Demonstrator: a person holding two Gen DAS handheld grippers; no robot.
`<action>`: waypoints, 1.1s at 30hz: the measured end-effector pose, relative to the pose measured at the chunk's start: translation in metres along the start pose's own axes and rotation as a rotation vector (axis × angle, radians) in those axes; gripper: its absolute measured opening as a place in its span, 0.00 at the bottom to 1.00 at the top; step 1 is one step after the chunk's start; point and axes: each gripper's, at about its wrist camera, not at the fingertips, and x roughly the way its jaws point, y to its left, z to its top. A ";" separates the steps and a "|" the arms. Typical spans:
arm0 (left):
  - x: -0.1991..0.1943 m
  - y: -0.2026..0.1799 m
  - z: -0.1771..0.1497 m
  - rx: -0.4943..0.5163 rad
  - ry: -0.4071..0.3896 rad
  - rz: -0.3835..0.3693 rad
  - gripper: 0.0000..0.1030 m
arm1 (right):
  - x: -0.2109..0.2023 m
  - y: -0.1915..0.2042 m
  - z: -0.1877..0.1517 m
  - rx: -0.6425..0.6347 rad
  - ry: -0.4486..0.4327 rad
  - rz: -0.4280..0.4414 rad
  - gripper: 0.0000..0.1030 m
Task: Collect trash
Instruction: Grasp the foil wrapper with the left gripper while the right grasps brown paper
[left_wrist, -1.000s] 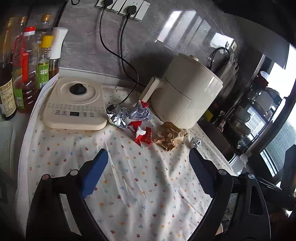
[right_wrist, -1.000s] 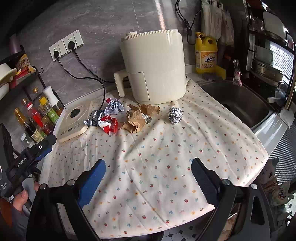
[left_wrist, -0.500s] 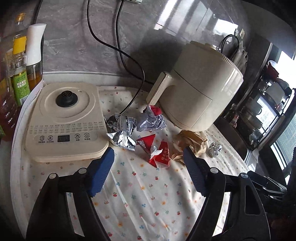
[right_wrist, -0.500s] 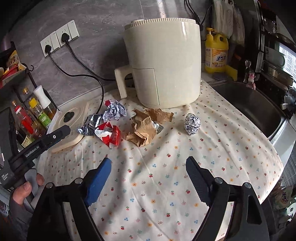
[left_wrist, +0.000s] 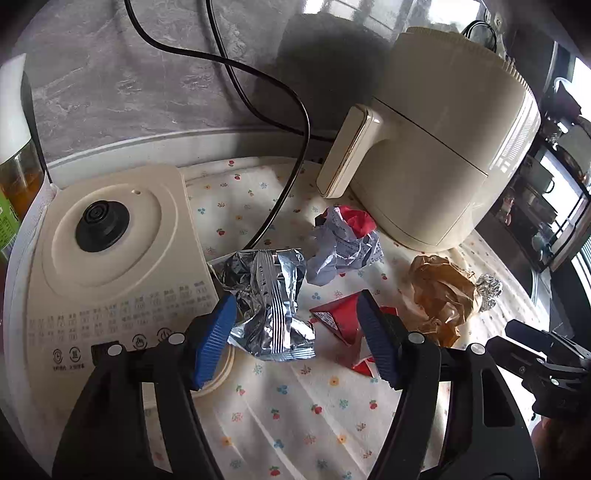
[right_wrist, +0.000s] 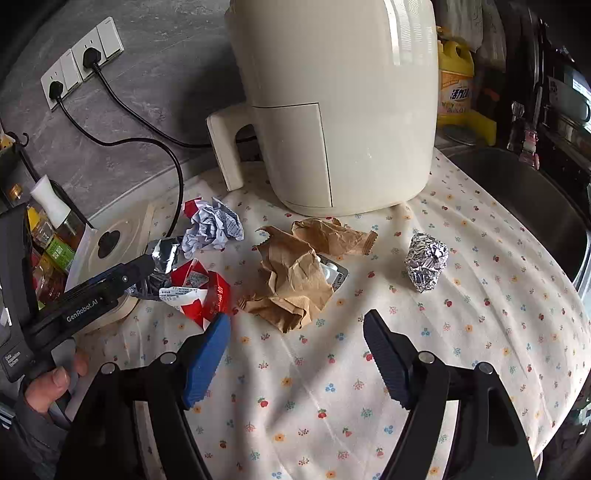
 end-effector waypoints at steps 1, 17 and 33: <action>0.005 0.000 0.001 0.005 0.011 -0.002 0.63 | 0.004 0.000 0.003 0.004 0.001 0.000 0.71; 0.000 -0.017 -0.006 0.068 0.021 0.038 0.14 | 0.016 -0.010 0.000 0.011 0.032 0.030 0.06; -0.093 -0.059 -0.035 0.053 -0.132 -0.010 0.14 | -0.072 -0.028 -0.043 0.017 -0.034 0.081 0.06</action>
